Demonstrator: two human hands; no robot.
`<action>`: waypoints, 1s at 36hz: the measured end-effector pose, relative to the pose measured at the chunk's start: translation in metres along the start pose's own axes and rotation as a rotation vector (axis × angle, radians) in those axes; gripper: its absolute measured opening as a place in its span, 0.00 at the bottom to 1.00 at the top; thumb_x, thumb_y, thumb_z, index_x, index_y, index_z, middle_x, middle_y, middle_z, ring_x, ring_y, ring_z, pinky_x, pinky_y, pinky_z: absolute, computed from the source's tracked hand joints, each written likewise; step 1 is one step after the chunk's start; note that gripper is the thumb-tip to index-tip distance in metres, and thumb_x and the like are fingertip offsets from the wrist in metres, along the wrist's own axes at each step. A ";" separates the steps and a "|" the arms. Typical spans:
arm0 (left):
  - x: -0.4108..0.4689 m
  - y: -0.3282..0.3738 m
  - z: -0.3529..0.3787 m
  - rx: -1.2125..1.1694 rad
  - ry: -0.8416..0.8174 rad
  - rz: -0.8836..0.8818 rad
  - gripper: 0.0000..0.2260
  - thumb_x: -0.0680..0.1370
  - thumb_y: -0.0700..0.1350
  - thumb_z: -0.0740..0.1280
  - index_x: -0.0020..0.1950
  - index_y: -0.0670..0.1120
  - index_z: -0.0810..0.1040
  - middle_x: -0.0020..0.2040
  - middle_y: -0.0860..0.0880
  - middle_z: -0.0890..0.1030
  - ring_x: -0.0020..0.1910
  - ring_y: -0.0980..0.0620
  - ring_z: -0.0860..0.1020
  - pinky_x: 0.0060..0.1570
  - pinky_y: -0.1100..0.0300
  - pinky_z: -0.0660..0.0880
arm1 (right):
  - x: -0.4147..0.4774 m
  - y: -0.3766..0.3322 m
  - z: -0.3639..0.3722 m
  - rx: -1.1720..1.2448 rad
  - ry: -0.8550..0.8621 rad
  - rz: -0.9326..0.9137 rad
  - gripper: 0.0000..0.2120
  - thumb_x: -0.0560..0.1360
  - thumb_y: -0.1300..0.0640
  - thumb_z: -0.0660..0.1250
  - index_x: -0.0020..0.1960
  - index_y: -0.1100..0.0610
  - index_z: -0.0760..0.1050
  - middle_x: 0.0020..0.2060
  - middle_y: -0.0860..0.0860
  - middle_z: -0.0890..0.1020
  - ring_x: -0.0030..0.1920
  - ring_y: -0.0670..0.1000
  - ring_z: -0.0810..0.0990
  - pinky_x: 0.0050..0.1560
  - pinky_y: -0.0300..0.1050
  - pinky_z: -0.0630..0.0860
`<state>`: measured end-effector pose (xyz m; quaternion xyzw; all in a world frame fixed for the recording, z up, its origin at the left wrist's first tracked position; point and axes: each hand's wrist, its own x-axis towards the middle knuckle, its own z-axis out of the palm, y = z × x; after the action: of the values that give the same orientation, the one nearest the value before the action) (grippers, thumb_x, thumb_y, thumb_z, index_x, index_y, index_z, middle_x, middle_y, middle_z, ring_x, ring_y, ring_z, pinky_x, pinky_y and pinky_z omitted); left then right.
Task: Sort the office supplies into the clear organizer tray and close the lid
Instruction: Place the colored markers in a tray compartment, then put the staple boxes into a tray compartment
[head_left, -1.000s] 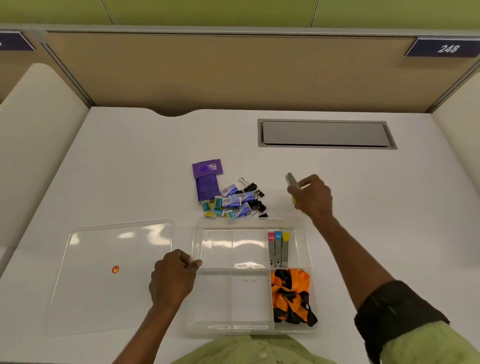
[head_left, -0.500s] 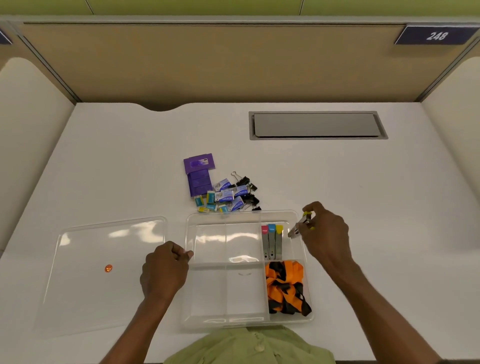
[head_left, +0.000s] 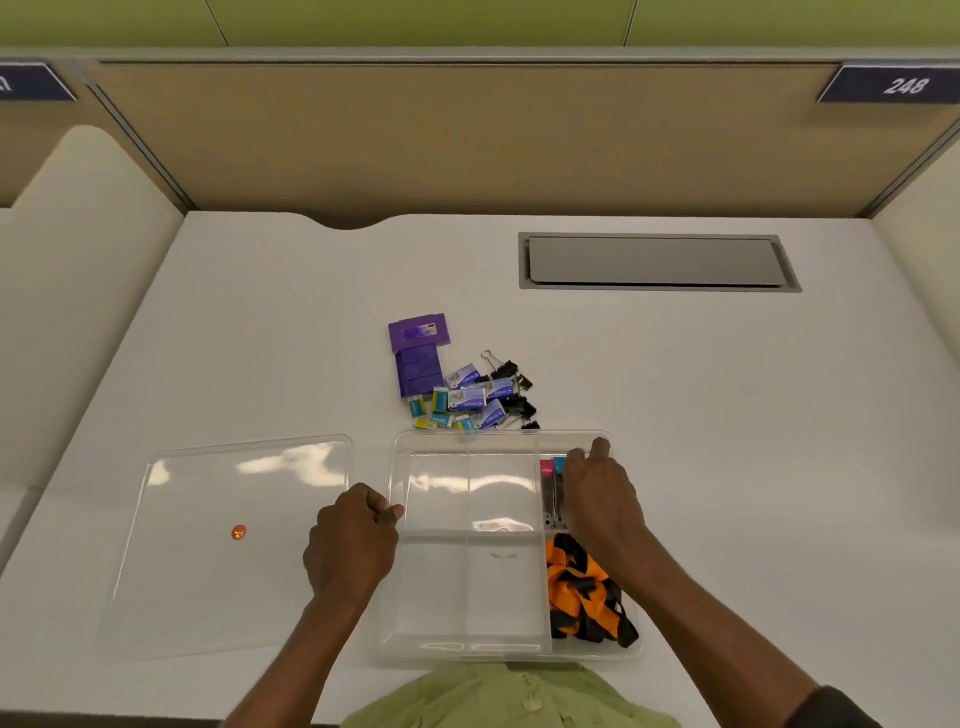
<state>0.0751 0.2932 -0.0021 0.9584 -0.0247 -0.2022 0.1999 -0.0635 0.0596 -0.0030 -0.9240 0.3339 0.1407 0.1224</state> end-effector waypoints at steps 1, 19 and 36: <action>0.000 0.000 0.001 0.005 0.004 0.006 0.08 0.80 0.54 0.74 0.47 0.52 0.80 0.46 0.51 0.84 0.50 0.43 0.83 0.48 0.52 0.77 | -0.002 -0.001 -0.002 -0.008 -0.003 0.001 0.15 0.75 0.54 0.72 0.59 0.57 0.75 0.60 0.58 0.75 0.47 0.50 0.81 0.48 0.43 0.80; 0.016 -0.005 0.029 0.221 0.047 0.667 0.47 0.78 0.75 0.57 0.86 0.43 0.55 0.88 0.44 0.51 0.86 0.45 0.52 0.80 0.49 0.58 | 0.088 -0.031 -0.046 0.215 0.184 -0.411 0.21 0.75 0.51 0.73 0.66 0.51 0.75 0.55 0.52 0.80 0.49 0.52 0.80 0.43 0.45 0.77; 0.026 -0.004 0.047 0.182 -0.059 0.650 0.43 0.76 0.80 0.47 0.79 0.54 0.71 0.86 0.57 0.35 0.86 0.54 0.41 0.79 0.38 0.67 | 0.142 -0.061 -0.015 -0.121 0.131 -0.757 0.23 0.73 0.49 0.75 0.66 0.51 0.77 0.61 0.56 0.80 0.58 0.56 0.77 0.49 0.51 0.79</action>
<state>0.0803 0.2757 -0.0533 0.9080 -0.3527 -0.1527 0.1667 0.0833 0.0175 -0.0293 -0.9944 -0.0326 0.0455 0.0892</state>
